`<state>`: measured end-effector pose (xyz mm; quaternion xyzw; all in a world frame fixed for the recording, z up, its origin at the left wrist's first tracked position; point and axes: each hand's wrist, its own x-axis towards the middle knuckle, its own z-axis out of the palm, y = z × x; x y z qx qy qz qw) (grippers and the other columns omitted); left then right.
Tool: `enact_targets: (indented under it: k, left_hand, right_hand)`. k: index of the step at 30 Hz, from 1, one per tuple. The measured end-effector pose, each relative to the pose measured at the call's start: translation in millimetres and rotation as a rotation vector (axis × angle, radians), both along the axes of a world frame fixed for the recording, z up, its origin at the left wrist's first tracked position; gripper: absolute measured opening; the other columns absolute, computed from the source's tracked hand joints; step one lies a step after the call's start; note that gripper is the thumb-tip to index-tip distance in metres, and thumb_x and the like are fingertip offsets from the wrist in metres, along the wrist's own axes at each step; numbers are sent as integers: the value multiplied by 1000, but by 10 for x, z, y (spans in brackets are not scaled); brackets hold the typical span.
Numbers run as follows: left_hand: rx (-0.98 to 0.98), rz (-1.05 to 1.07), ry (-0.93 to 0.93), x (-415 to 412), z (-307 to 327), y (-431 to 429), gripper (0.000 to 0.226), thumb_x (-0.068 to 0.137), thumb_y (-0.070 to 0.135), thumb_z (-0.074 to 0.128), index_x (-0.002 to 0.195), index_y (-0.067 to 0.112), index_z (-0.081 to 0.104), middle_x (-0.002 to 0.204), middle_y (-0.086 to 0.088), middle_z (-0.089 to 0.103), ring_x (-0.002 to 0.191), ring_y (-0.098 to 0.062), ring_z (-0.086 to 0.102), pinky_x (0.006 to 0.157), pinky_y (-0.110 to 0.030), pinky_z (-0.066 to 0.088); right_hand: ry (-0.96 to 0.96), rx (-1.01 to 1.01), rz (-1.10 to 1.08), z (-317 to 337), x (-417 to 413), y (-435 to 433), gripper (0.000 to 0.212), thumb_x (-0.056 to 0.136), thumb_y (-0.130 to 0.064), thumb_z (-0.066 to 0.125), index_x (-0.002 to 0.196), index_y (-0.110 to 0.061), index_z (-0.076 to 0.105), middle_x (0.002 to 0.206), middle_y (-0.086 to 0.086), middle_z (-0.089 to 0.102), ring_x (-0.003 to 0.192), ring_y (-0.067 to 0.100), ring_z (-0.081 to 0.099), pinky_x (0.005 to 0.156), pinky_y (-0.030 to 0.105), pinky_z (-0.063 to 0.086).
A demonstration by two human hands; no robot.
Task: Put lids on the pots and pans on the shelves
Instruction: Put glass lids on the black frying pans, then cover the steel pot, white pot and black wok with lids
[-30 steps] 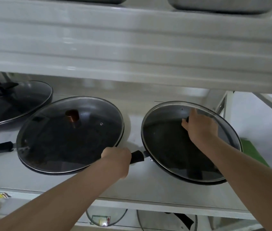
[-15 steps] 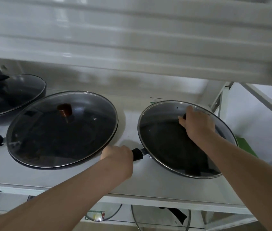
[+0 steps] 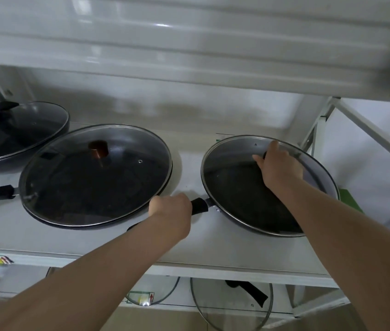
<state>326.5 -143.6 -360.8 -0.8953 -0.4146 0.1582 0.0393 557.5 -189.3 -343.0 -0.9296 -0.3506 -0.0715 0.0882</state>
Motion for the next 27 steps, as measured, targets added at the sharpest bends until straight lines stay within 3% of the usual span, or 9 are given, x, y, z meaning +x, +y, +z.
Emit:
enact_targets:
  k: [3, 6, 10, 13, 16, 18, 20, 23, 27]
  left_hand:
    - [-2, 15, -91, -63, -19, -15, 34, 90, 12, 53, 122, 13, 43, 98, -1, 62, 78, -21, 58, 64, -30, 36]
    - [-35, 1, -198, -149, -6, -31, 33, 90, 14, 54, 119, 13, 41, 88, -1, 55, 70, -20, 52, 59, -31, 37]
    - [-70, -44, -324, -269, 49, -32, 35, 90, 17, 56, 119, 13, 38, 101, -4, 60, 73, -23, 53, 60, -33, 39]
    - [-66, -20, -346, -349, 63, -13, 35, 89, 20, 58, 119, 14, 40, 107, -4, 61, 84, -26, 61, 61, -34, 39]
    - [-102, -10, -387, -469, 31, -30, 32, 89, 22, 59, 116, 14, 43, 104, -5, 62, 77, -23, 58, 59, -33, 42]
    - [-130, -36, -472, -562, 9, -21, 32, 88, 26, 61, 113, 15, 44, 102, -4, 62, 78, -23, 61, 59, -32, 46]
    - [-165, -37, -543, -674, 57, 29, 35, 86, 36, 64, 109, 16, 45, 100, -2, 62, 81, -23, 63, 60, -32, 47]
    - [-242, -7, -651, -918, 112, 149, 36, 85, 44, 65, 103, 16, 50, 92, -1, 62, 81, -24, 63, 64, -34, 51]
    - [-186, -115, -706, -1452, 11, 181, 5, 93, 16, 55, 97, 14, 53, 92, -6, 63, 82, -28, 64, 71, -46, 55]
  right_hand:
    - [42, -23, -35, 26, -72, -32, 61, 97, -47, 41, 142, -10, 24, 128, 22, 51, 111, 40, 57, 83, 47, 48]
    - [74, -3, -51, 23, -159, -83, 54, 98, -40, 41, 141, -10, 26, 131, 22, 45, 116, 41, 52, 86, 48, 48]
    - [86, 32, -73, 48, -323, -140, 52, 97, -33, 45, 140, -9, 27, 130, 23, 44, 117, 41, 50, 87, 47, 48]
    - [59, 77, -63, 103, -590, -148, 56, 97, -28, 45, 144, -9, 22, 117, 21, 57, 100, 39, 61, 70, 40, 47]
    - [68, 135, 48, 98, -1082, -86, 53, 98, -28, 40, 144, -9, 22, 76, 7, 63, 62, 23, 63, 49, 27, 45]
    - [101, 182, 127, 66, -1425, 17, 39, 98, -28, 39, 133, -10, 36, 69, 4, 61, 55, 19, 62, 47, 32, 52]
    - [153, 225, 170, 56, -1728, 123, 24, 97, -28, 40, 112, -11, 47, 76, 6, 64, 63, 24, 66, 57, 39, 58]
    - [225, 270, 219, 55, -2107, 211, 19, 97, -29, 40, 100, -12, 49, 79, 6, 62, 69, 25, 64, 60, 38, 56]
    - [304, 305, 314, -26, -2586, 106, 17, 99, -30, 41, 94, -16, 49, 70, 0, 59, 59, 15, 61, 49, 27, 47]
